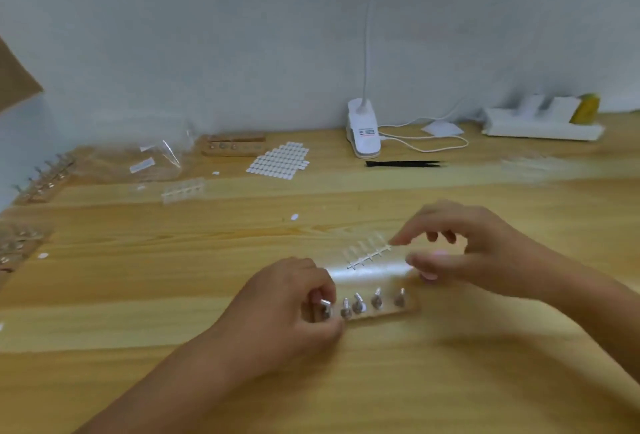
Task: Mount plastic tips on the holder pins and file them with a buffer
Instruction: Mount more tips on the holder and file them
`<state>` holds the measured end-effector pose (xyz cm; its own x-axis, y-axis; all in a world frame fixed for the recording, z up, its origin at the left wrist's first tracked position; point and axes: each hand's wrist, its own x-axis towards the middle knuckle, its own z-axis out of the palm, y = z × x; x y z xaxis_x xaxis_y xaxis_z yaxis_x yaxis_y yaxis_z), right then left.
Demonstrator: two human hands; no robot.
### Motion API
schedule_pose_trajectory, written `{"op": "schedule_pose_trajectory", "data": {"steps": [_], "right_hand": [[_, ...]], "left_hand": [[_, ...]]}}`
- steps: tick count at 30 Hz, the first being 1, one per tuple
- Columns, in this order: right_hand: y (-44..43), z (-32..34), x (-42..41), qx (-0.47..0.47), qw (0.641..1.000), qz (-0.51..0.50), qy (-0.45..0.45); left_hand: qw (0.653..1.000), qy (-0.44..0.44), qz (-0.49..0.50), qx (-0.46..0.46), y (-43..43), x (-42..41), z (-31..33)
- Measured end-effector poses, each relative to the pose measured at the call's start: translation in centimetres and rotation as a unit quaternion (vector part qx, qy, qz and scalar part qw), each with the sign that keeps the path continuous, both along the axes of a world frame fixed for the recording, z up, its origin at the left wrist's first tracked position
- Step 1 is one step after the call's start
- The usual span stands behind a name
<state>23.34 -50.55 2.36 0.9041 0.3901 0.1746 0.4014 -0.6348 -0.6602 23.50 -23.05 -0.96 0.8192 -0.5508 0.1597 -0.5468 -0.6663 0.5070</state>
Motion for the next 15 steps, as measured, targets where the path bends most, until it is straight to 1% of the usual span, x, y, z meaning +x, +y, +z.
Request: {"op": "schedule_pose_trajectory", "data": {"steps": [2,4,6,9,15], "right_hand": [[0.1,-0.1,3.0,-0.006,1.0,-0.015,0.022],[0.7,-0.6,5.3,-0.074,0.995,-0.012,0.062],[1.3,-1.1,6.2,-0.106,0.992,-0.012,0.074],[1.4,-1.5,6.1,-0.059,0.994,-0.025,0.086],[1.3,-1.9,5.2,-0.007,0.995,-0.05,0.091]], "left_hand": [[1.0,0.01,0.017,-0.015,-0.6,0.4,-0.1],[0.999,0.011,0.034,-0.017,-1.1,0.9,-0.2],[0.999,0.032,0.04,-0.008,-1.5,1.4,-0.1],[0.999,0.047,0.014,0.004,-1.8,1.8,0.1],[0.999,-0.008,0.0,0.054,-2.4,1.9,0.2]]}}
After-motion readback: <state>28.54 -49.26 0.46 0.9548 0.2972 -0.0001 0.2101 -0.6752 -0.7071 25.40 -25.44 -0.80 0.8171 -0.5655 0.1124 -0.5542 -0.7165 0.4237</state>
